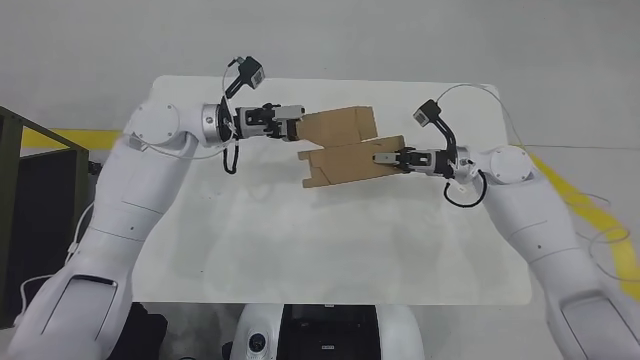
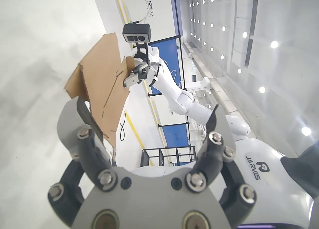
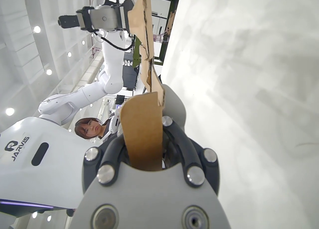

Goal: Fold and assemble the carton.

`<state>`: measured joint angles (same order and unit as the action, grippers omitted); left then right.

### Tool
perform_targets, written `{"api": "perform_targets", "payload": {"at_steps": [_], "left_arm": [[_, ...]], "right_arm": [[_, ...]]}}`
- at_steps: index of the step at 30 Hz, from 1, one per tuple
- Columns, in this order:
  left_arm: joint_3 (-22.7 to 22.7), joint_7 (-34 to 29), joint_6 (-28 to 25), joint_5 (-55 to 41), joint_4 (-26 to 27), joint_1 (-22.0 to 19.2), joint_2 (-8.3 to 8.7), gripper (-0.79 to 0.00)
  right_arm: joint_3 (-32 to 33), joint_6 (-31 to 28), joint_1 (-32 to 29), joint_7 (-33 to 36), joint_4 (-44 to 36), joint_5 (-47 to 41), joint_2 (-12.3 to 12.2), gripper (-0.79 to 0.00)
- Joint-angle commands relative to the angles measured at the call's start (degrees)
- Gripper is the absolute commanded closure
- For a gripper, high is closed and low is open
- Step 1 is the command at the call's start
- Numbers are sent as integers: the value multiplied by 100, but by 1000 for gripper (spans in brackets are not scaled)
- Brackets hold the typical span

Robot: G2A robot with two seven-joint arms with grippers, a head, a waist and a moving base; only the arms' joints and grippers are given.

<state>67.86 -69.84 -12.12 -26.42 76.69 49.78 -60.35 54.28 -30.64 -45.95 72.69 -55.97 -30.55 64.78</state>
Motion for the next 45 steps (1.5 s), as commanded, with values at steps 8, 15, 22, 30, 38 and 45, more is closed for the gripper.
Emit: {"api": "perform_targets", "payload": {"at_steps": [8, 15, 22, 30, 38, 45], "left_arm": [[-49, 112, 65, 104, 311, 15, 3, -785], [-294, 261, 46, 203, 123, -153, -60, -785], [-346, 488, -46, 496, 16, -213, -70, -785], [-358, 549, -90, 678, -39, -175, -60, -785], [-341, 661, -149, 815, -59, -139, -51, -785], [-363, 710, -80, 887, -75, -135, -51, -785]], "right_arm": [[-47, 31, 9, -31, -61, 17, 48, 0], [59, 125, -73, -131, -237, 30, 28, 0], [146, 189, -158, -192, -491, 164, 0, 0], [248, 262, -265, -278, -690, 326, -37, 0], [321, 314, -342, -301, -783, 372, -57, 0], [368, 334, -384, -317, -880, 431, -69, 0]]}}
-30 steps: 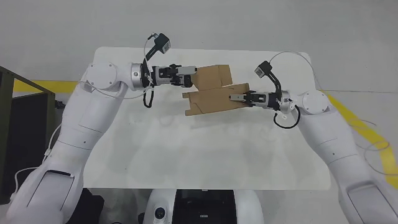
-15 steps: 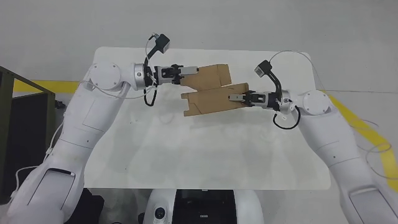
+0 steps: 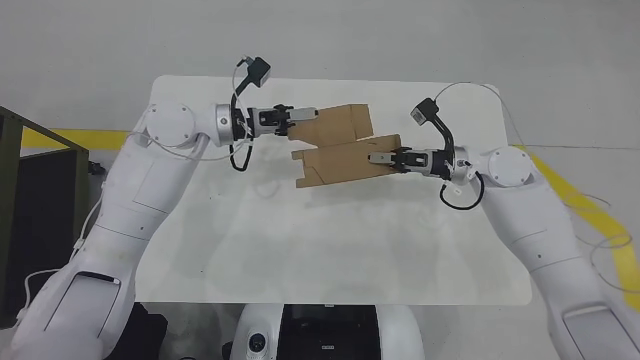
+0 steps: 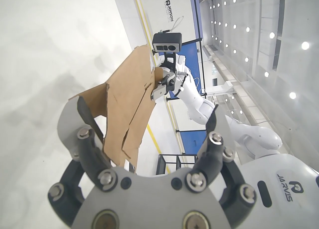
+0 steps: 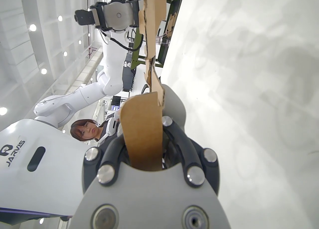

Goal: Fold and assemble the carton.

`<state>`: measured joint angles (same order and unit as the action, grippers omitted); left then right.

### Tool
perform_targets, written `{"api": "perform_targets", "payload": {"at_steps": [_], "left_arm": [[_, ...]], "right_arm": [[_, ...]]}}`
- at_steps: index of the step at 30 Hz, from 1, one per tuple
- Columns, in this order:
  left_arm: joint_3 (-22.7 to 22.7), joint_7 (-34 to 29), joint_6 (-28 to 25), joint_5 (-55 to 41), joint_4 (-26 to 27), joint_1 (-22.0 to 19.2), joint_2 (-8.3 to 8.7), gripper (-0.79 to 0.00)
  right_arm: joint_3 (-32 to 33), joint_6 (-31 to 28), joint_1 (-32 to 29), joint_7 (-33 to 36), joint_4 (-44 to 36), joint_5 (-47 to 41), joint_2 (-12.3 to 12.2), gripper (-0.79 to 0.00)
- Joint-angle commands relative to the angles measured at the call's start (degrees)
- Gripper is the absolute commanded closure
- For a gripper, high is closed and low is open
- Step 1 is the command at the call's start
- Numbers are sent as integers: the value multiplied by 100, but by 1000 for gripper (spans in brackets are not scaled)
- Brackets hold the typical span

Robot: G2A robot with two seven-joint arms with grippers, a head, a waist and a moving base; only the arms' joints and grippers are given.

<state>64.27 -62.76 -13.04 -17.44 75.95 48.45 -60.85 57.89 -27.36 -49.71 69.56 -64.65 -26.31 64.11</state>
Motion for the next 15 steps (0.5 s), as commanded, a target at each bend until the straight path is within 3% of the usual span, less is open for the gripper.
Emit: {"api": "perform_targets", "payload": {"at_steps": [1, 8, 15], "left_arm": [[-7, 4, 13, -11, -3, -4, -3, -785], [-37, -15, 71, -31, -40, -23, -10, -533], [-54, 19, 133, 51, -94, -40, -10, -413]], "right_arm": [[14, 12, -15, -6, -25, 13, -4, 0], [61, 31, -56, -31, -88, 60, -16, 0], [93, 53, -87, -53, -164, 122, -26, 0]]}}
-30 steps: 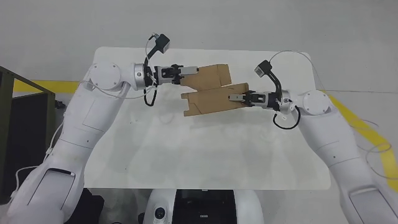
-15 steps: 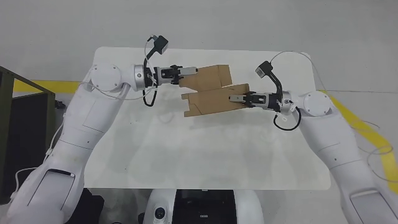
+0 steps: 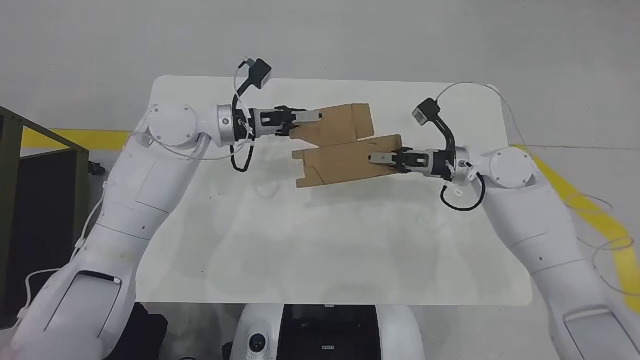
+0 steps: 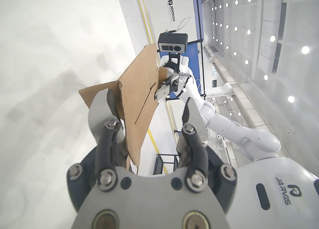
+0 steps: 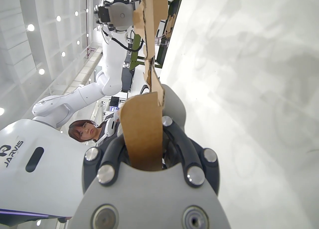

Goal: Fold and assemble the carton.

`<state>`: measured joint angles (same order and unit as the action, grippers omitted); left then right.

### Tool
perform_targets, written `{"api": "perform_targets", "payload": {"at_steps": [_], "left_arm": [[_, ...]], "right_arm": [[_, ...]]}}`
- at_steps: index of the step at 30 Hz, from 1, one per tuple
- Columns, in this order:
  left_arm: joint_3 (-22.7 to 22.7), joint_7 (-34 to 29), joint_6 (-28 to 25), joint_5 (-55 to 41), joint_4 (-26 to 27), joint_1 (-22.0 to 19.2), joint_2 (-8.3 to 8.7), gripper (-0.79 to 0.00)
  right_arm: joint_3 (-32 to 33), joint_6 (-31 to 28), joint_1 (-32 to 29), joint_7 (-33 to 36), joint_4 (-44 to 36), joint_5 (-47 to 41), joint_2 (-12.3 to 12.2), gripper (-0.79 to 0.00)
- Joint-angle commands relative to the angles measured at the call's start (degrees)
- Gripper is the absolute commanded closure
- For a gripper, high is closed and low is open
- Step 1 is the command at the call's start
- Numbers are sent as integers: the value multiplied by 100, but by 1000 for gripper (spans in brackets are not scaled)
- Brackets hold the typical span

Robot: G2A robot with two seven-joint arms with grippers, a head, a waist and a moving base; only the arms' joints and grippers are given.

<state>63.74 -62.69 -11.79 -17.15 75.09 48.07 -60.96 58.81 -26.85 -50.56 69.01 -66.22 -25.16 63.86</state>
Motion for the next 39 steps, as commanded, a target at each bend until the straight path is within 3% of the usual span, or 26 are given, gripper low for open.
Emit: {"api": "perform_targets", "payload": {"at_steps": [1, 17, 25, 31, 33, 37, 39], "left_arm": [[-8, 34, 33, 64, -18, -5, 1, -406], [-45, -5, 115, 278, 23, 31, 17, -332], [-72, -43, 150, 244, 17, 18, 11, -228], [-109, -36, 169, 255, -28, -3, 3, -246], [-118, -34, 167, 257, -41, -10, 0, -203], [-123, -27, 181, 245, -54, -19, -3, -18], [-123, -29, 181, 244, -57, -23, -3, 0]], "right_arm": [[6, 10, -6, -3, -21, 14, -2, 0], [82, 96, -70, -144, -150, 148, -21, 0], [98, 110, -92, -150, -219, 189, -26, 0], [109, 124, -111, -153, -290, 223, -31, 0], [114, 133, -117, -159, -312, 238, -33, 0], [127, 137, -131, -173, -361, 265, -38, 0], [136, 149, -143, -179, -387, 275, -42, 0]]}}
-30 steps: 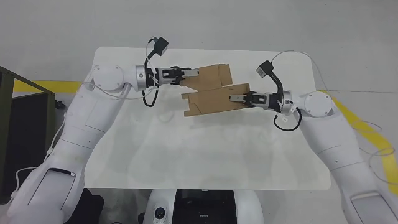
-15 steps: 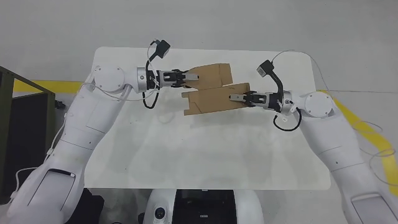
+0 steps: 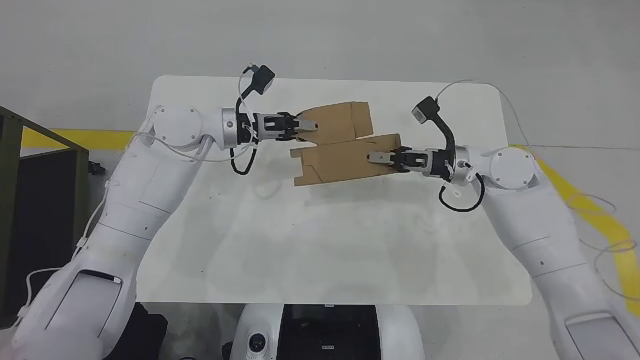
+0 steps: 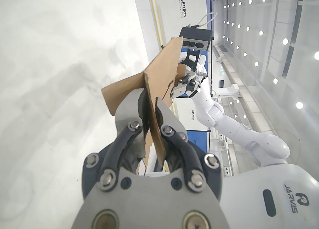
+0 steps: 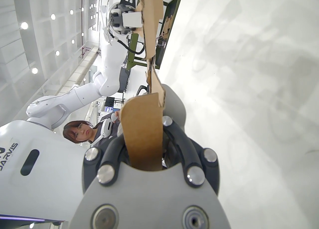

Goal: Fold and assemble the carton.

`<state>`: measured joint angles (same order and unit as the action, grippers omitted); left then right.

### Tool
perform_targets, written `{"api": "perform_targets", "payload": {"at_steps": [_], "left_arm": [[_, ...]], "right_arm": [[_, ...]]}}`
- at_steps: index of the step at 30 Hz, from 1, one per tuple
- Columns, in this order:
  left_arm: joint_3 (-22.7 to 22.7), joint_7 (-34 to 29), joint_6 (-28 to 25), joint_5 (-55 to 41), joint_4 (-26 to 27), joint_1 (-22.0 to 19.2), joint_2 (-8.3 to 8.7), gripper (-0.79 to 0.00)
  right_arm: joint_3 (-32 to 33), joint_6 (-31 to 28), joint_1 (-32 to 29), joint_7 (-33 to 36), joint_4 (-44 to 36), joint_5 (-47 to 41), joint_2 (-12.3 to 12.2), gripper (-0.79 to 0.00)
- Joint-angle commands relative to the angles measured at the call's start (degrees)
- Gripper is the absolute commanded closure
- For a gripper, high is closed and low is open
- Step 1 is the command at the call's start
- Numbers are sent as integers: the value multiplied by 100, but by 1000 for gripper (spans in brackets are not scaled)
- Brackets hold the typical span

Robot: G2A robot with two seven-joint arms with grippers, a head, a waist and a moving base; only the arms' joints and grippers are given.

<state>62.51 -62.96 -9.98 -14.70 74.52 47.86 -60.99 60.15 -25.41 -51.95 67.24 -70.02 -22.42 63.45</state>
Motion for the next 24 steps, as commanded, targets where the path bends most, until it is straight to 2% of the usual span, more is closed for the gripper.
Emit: {"api": "perform_targets", "payload": {"at_steps": [1, 7, 8, 9, 10, 19, 24], "left_arm": [[0, -3, 0, -1, -2, -3, 0, 0], [10, 3, 0, -8, -7, -8, 1, 0], [17, 6, 2, -26, -9, -5, 1, 0], [26, 1, -4, -38, -2, -3, 3, 0], [32, -2, -9, -44, 4, -1, 4, 0], [128, -72, -134, -165, 89, 58, 25, 0], [137, -150, -237, -146, 174, 116, 38, 0]], "right_arm": [[9, 7, -9, -3, -19, 13, -4, 0], [22, 26, -43, -22, -71, 34, -10, 0], [20, 41, -45, -21, -71, 46, -11, -123], [25, 58, -46, -56, -61, 60, -11, -616], [27, 63, -49, -68, -52, 61, -11, -785], [365, 21, -119, -645, 132, 347, -83, -785], [644, -405, -246, -740, -157, 310, -142, -785]]}}
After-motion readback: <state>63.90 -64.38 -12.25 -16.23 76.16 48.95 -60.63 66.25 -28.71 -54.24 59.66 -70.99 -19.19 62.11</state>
